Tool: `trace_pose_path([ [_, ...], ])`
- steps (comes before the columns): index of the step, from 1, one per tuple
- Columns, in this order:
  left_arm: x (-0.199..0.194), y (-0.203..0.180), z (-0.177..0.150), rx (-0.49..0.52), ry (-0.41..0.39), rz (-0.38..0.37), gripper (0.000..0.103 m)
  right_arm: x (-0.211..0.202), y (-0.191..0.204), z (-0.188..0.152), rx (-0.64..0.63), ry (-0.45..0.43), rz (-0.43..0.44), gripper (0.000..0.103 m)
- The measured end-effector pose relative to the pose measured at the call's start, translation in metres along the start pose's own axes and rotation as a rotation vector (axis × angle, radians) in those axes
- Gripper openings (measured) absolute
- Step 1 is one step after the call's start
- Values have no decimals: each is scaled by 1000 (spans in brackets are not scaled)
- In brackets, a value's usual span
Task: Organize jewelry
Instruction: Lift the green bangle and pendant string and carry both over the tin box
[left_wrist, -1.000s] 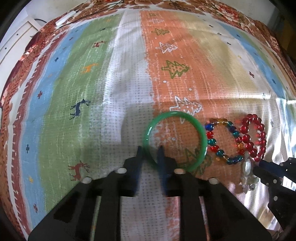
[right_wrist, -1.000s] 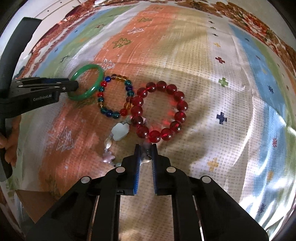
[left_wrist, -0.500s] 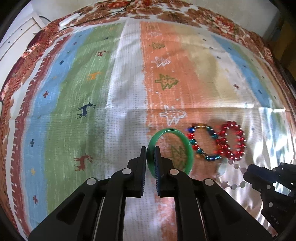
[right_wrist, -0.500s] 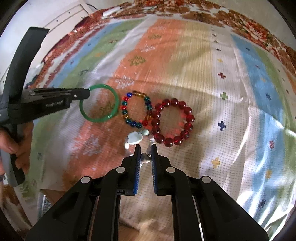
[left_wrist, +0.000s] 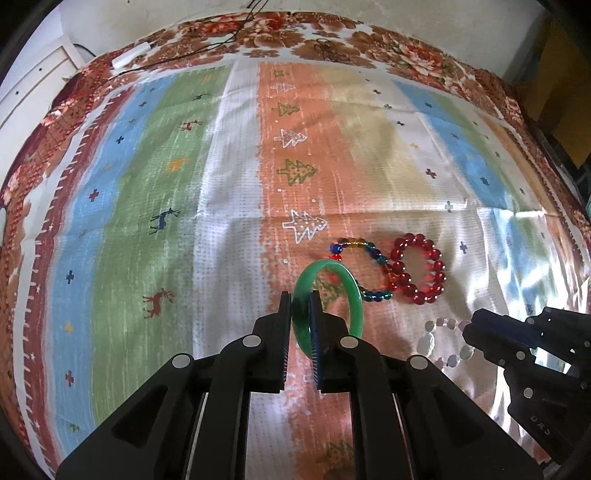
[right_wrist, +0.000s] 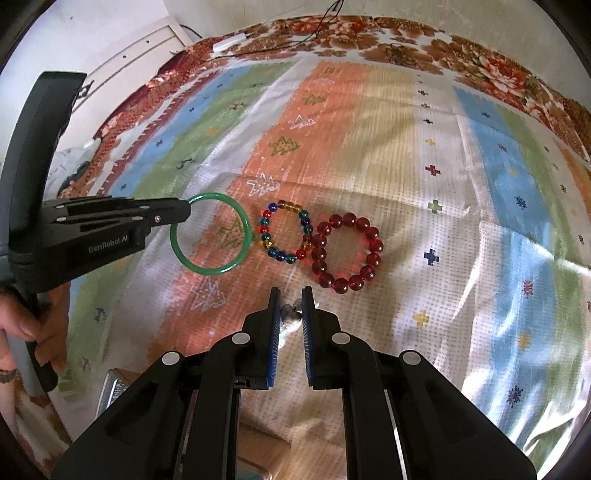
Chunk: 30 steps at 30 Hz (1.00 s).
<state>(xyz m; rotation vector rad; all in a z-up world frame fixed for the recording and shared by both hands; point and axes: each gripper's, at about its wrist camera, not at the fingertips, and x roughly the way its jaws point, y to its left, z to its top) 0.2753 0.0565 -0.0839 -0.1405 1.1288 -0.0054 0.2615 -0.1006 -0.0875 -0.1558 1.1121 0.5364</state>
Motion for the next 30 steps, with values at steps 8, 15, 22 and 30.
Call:
trace_pose_path([
  [8,-21,3,-7,-37,-36,-20,9,-23,7,-4,-11,-56,6,12],
  [15,-43,0,-18,-35,-70,-56,9,-39,12,-7,-17,-96,9,12],
  [22,-67,-3,-30,-28,-116,-81,9,-56,16,-12,-21,-139,12,12],
  [30,-91,-10,-49,-10,-160,-109,9,-73,22,-23,-31,-174,25,12],
])
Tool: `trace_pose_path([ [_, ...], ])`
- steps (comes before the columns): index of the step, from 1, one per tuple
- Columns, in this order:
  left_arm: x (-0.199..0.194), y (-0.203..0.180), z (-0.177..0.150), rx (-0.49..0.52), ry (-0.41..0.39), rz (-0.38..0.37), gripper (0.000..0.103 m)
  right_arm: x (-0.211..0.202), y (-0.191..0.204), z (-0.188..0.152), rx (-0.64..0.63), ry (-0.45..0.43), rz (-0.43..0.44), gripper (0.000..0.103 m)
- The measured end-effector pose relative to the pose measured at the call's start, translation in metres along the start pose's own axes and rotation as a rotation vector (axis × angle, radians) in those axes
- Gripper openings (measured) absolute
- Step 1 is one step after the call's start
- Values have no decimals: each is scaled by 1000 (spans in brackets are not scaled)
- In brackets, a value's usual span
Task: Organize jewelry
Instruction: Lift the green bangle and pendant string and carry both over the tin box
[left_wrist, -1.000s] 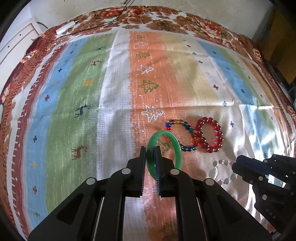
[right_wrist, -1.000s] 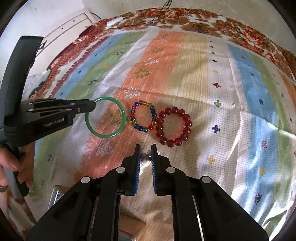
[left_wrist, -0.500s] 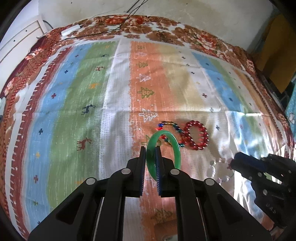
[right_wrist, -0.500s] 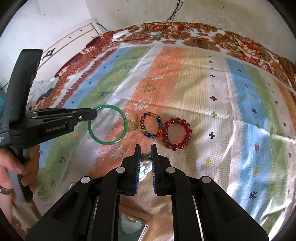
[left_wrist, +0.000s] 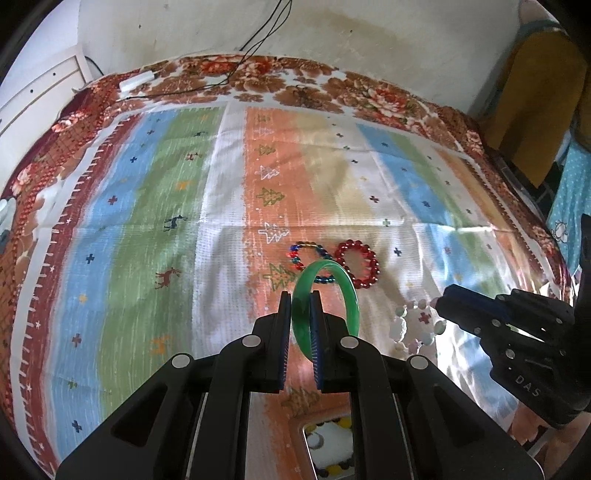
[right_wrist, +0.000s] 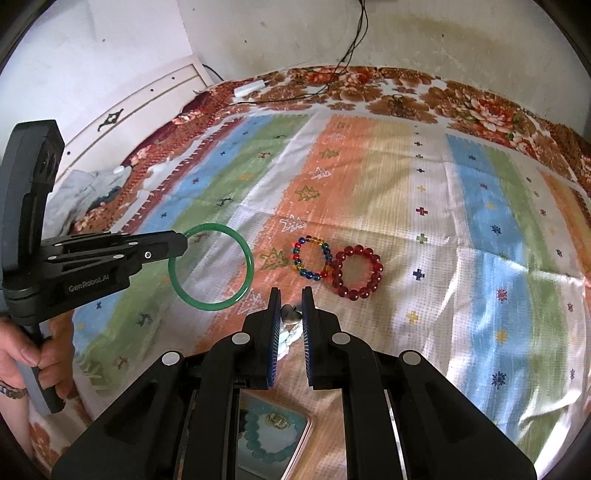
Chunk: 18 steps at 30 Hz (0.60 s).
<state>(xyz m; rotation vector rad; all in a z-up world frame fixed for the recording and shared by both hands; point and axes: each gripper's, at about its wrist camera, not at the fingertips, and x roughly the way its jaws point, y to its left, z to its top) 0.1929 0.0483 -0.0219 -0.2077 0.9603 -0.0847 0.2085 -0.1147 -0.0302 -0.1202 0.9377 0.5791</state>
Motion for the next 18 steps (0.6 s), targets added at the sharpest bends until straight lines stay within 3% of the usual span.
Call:
trace_pose_path([
  [18,-29,-7,-28,25,-39,-26,9,-32,24,-14,-63,-55,0,12],
])
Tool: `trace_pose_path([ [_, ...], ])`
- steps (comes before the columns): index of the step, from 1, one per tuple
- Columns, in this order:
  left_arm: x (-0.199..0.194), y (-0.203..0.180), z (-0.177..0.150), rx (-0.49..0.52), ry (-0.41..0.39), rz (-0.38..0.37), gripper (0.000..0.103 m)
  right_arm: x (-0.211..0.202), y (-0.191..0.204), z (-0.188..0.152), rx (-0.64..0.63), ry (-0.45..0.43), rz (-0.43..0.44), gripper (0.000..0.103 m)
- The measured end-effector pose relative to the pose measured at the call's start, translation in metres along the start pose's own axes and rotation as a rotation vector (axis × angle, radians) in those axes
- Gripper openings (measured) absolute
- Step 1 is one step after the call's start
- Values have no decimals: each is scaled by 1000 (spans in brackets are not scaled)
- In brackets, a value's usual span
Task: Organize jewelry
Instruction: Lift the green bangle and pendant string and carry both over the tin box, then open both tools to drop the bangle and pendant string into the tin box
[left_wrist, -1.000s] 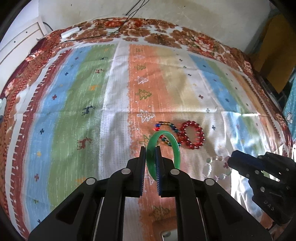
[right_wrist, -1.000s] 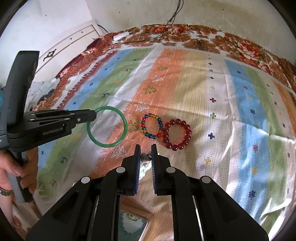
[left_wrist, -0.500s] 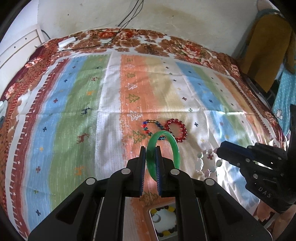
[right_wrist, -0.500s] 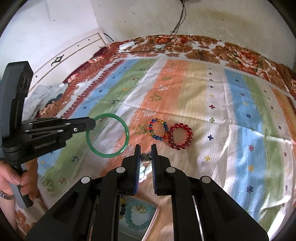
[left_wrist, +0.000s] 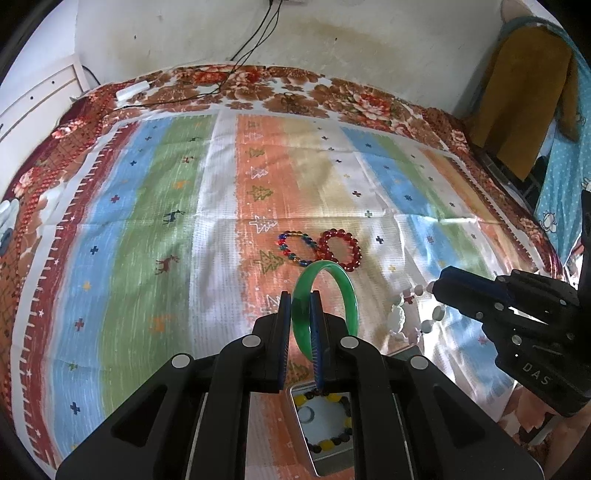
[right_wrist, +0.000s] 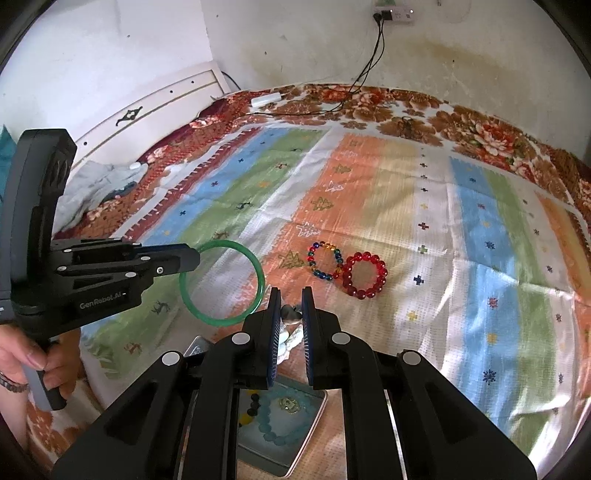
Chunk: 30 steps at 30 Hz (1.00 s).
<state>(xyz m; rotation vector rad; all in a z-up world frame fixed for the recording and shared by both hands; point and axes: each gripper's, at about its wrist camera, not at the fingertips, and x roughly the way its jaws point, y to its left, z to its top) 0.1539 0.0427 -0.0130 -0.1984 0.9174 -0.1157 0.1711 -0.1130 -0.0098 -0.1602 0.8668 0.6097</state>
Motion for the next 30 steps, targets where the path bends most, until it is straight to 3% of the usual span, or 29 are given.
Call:
trace_pose_path([
  [30,-33,-16,-41,27,-35,-64,10,-16,16,-32,-12,19,57,12],
])
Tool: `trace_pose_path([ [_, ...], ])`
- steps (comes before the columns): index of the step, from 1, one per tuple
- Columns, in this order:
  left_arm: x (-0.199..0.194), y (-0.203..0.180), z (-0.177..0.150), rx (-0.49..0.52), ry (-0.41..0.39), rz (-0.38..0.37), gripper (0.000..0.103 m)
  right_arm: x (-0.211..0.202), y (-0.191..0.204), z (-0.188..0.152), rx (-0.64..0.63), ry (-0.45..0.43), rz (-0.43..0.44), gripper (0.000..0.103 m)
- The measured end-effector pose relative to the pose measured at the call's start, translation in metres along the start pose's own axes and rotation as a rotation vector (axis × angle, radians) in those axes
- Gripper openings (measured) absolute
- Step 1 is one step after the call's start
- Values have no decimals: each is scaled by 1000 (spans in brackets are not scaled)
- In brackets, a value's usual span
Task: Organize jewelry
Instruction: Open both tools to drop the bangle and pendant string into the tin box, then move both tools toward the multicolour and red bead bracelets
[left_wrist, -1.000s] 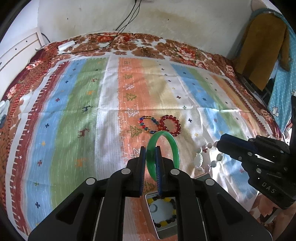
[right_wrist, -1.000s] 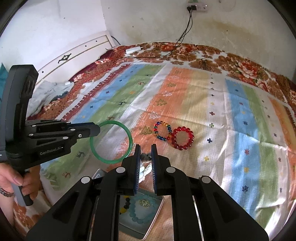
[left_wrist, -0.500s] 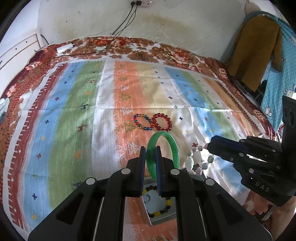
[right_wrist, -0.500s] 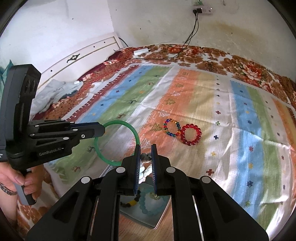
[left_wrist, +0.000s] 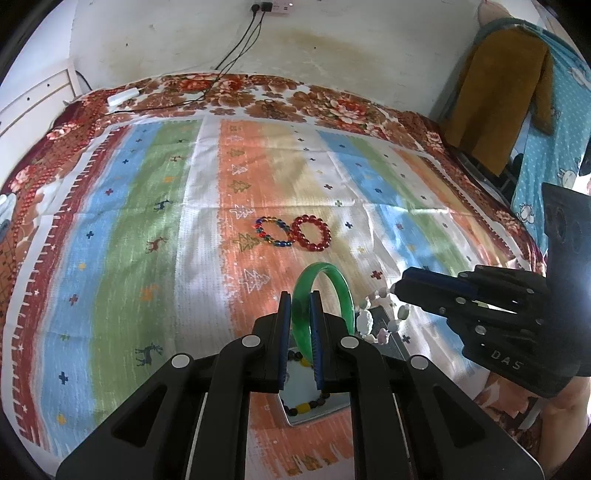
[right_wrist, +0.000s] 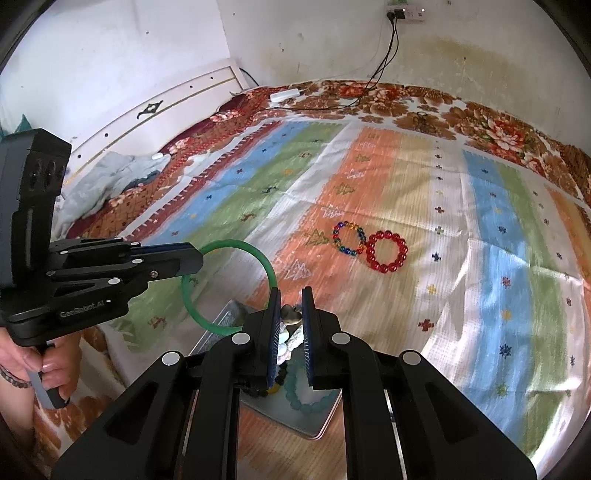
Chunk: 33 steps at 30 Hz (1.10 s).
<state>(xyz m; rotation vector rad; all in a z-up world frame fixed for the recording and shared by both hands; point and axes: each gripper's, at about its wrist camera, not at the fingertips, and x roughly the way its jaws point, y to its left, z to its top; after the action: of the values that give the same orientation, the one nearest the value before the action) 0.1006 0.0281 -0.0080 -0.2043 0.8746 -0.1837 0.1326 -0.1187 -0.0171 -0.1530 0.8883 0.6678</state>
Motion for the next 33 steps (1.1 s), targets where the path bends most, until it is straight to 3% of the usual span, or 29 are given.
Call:
trace_pose_path([
  [14,7,-19,-15,60,53,-17,11,4,6,-13,-13,60,55,12],
  [17,9,-17,-14,56,47,37,30,9,5,-14,-5,80,53,14],
  [19,8,-14,-13,55,29,79,36,9,3,-14,-5,78,28,29],
  [21,6,-6,-11,26,22,83,43,9,1,-14,-2,75,16,33],
  [27,7,4,-7,-4,21,104,57,10,-5,-14,-1,71,-37,43],
  [33,15,4,-4,3,32,127,62,12,-15,-10,36,55,-66,52],
])
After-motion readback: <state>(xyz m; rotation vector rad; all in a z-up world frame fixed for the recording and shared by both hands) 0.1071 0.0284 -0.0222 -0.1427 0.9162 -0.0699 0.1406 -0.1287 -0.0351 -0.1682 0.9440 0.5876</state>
